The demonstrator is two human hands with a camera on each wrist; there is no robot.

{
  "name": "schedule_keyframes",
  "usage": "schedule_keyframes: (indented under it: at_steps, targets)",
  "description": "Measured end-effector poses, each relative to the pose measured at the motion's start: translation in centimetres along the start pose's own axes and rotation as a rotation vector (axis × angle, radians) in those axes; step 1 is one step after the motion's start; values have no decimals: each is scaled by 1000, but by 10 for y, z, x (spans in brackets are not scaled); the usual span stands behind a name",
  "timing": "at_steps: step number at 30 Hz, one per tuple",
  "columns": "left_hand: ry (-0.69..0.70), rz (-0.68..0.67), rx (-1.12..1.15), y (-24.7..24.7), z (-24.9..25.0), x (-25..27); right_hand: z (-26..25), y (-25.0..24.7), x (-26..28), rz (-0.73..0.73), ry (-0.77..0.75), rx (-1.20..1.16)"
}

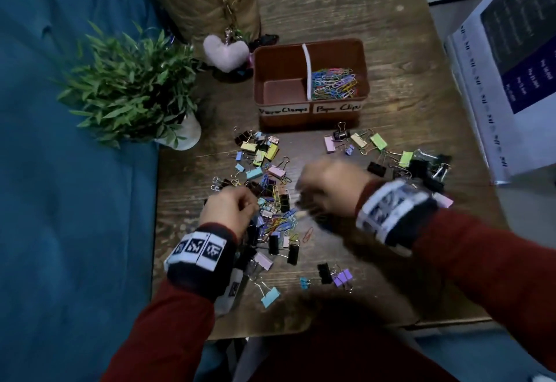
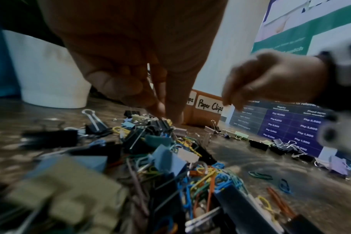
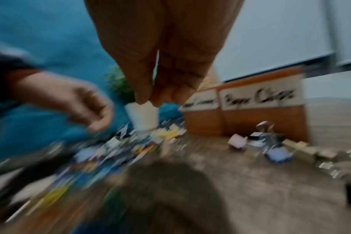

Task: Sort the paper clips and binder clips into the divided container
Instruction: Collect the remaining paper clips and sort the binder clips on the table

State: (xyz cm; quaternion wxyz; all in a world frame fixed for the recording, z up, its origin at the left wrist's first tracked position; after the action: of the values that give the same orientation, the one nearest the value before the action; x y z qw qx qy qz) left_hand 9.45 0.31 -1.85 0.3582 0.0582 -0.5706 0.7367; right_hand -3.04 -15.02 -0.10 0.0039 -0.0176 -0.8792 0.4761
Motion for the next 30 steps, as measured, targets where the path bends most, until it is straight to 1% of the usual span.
schedule_keyframes:
  at_steps: [1,2,4,5,7,10,12,15,20,23,25,30]
  targets:
    - [-16,-7,6,0,-5,2,-14,23,7,-102,-96,33]
    - [-33,-23,-1,3,-10,3,-24,41,13,-204,-147,56]
    - [-47,-63,-32,8,-16,6,-31,67,16,-355,-183,75]
    - [-50,-87,-39,12,-18,8,-30,75,14,-388,-190,92]
    - [-53,-121,-61,18,-20,11,-30,82,10,-394,-197,144]
    - [-25,-105,-80,25,-20,14,-28,89,6,-364,-182,190]
    - [0,-98,-80,27,-19,17,-27,90,10,-332,-201,192]
    - [44,-83,-85,31,-17,22,-17,88,27,-234,-237,174]
    - [146,-35,-76,34,-8,33,11,76,60,-130,-186,210]
    - [172,-83,-138,43,-2,39,10,67,64,-74,-150,212]
    - [164,-106,-208,50,0,40,-2,72,57,-131,-141,178]
    - [180,-49,-327,52,-1,40,-33,95,31,-345,-203,240]
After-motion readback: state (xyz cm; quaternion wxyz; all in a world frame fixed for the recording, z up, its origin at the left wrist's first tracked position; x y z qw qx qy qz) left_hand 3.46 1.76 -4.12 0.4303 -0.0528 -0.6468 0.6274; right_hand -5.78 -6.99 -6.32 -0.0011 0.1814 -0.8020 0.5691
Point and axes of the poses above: each hand's wrist, its own x-axis away from the middle knuckle, its own y-axis out of the palm, z = x × y, the point moved 5 cm from there along -x, towards the middle knuckle, and after that the axes turned 10 degrees about -y, right-handed, at the moved point
